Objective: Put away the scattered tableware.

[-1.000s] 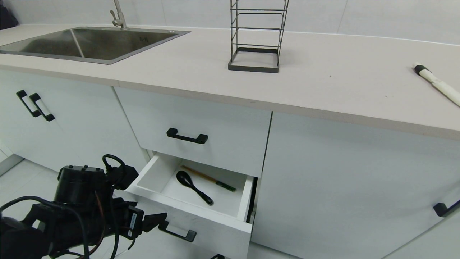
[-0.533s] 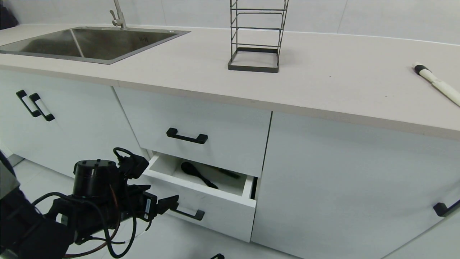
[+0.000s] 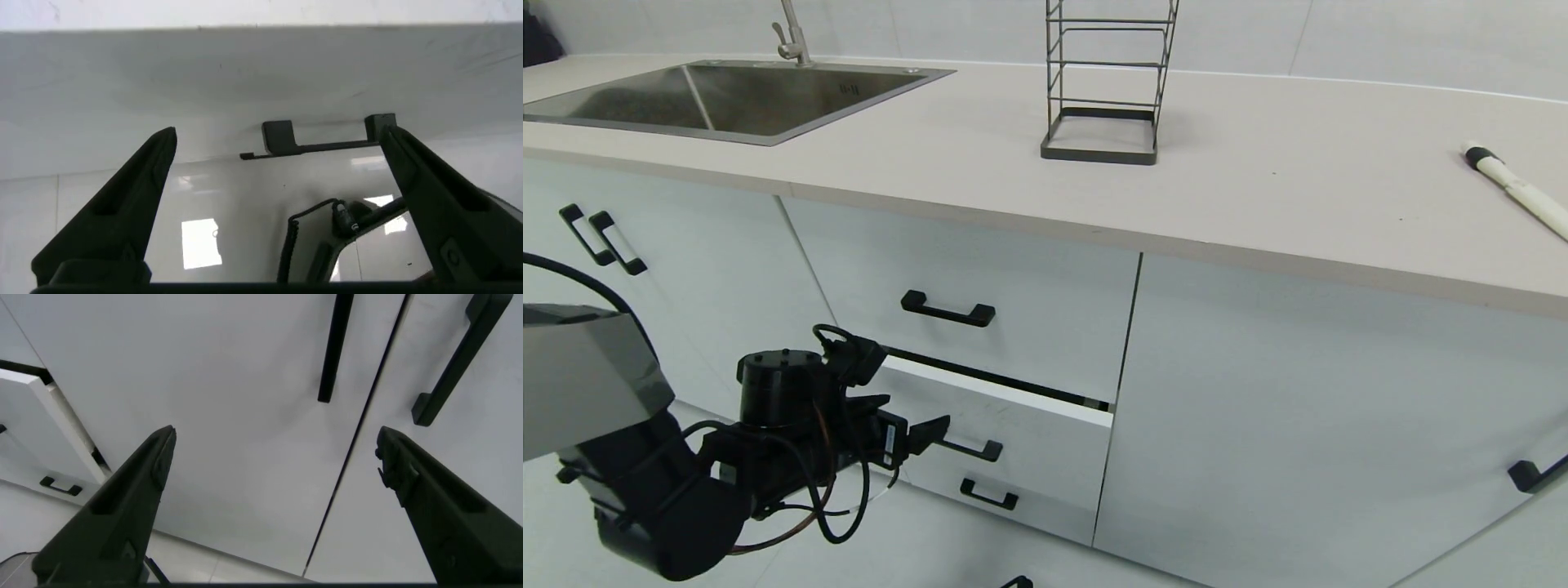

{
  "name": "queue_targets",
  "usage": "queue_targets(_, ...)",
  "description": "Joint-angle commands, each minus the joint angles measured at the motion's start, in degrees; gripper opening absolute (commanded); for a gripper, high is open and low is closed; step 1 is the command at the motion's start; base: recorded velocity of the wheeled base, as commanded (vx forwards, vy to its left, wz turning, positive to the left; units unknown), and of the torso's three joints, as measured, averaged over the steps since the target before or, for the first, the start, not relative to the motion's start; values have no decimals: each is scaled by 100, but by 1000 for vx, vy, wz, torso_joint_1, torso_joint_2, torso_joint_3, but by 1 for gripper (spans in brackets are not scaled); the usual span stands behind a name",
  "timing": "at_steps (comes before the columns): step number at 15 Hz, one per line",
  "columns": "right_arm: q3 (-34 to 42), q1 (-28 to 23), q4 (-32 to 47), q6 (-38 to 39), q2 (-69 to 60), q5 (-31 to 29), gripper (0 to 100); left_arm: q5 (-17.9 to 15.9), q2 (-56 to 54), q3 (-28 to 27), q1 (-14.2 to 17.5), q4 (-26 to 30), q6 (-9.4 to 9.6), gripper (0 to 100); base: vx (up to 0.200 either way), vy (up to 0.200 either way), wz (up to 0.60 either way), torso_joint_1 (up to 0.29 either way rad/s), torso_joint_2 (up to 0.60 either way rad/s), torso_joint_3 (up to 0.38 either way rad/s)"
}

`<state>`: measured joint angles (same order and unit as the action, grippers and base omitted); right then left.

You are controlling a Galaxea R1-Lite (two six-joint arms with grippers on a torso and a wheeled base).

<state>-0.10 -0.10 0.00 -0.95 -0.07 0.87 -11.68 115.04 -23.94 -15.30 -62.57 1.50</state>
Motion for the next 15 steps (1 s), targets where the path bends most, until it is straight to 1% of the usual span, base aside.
queue_targets(1, 1, 1, 0, -2, 7, 1, 100, -10, 159, -207, 1, -9, -1, 100, 0, 0, 0, 0, 0, 0)
queue_targets(7, 1, 1, 0, -2, 7, 1, 100, -1, 458, -743, -70, 0, -9, 100, 0, 0, 0, 0, 0, 0)
queue_targets(9, 1, 1, 0, -2, 7, 1, 100, 8, 484, -770, -78, 0, -9, 100, 0, 0, 0, 0, 0, 0)
queue_targets(11, 1, 1, 0, -2, 7, 1, 100, 16, 458, -700, -70, 0, -18, 100, 0, 0, 0, 0, 0, 0)
queue_targets(13, 1, 1, 0, -2, 7, 1, 100, 34, 80, -330, 9, -36, -44, 100, 0, 0, 0, 0, 0, 0)
queue_targets(15, 1, 1, 0, -2, 7, 1, 100, 34, -571, 144, 124, -44, -71, 100, 0, 0, 0, 0, 0, 0)
